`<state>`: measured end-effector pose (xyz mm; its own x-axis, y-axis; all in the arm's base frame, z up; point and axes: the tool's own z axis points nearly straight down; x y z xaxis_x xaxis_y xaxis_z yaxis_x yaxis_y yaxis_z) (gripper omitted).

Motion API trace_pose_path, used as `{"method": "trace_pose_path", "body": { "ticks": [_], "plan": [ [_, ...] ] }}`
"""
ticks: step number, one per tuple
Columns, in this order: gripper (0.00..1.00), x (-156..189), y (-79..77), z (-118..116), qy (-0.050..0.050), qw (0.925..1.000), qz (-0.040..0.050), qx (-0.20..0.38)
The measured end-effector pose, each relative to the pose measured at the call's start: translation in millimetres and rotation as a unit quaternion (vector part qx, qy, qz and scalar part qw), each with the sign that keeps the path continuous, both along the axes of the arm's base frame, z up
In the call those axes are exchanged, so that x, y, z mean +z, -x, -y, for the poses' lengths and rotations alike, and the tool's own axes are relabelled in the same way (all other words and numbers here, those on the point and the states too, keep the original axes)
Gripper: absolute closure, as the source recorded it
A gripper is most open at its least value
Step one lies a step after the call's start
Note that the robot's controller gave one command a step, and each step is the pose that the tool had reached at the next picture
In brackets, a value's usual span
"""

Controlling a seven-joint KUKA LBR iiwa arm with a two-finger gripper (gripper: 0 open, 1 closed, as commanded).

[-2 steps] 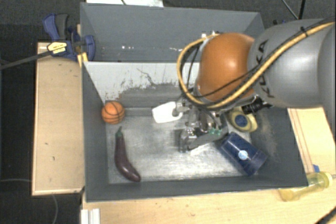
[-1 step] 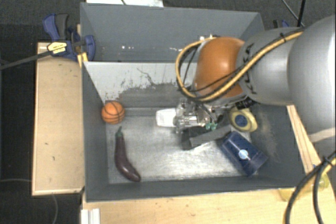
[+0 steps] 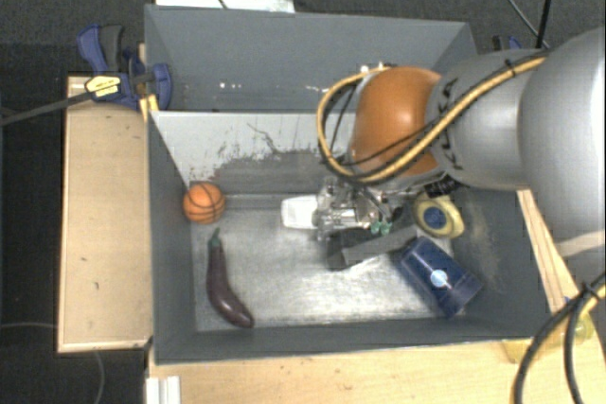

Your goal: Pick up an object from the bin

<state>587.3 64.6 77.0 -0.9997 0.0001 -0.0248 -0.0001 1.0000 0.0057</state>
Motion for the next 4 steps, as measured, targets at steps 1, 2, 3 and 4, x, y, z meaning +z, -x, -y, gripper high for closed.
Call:
{"method": "trace_pose_path", "body": {
  "ticks": [1,2,3,4],
  "plan": [
    [1.00,44,5.2,5,0.002,0.9999,-0.0140,-0.005],
    [1.00,97,5.7,0,0.002,0.9999,-0.0111,-0.009],
    [1.00,90,8.9,-25,0.002,0.9984,-0.0116,-0.056],
    [1.00,90,8.9,-25,0.002,0.9983,-0.0116,-0.056]
  ]
}}
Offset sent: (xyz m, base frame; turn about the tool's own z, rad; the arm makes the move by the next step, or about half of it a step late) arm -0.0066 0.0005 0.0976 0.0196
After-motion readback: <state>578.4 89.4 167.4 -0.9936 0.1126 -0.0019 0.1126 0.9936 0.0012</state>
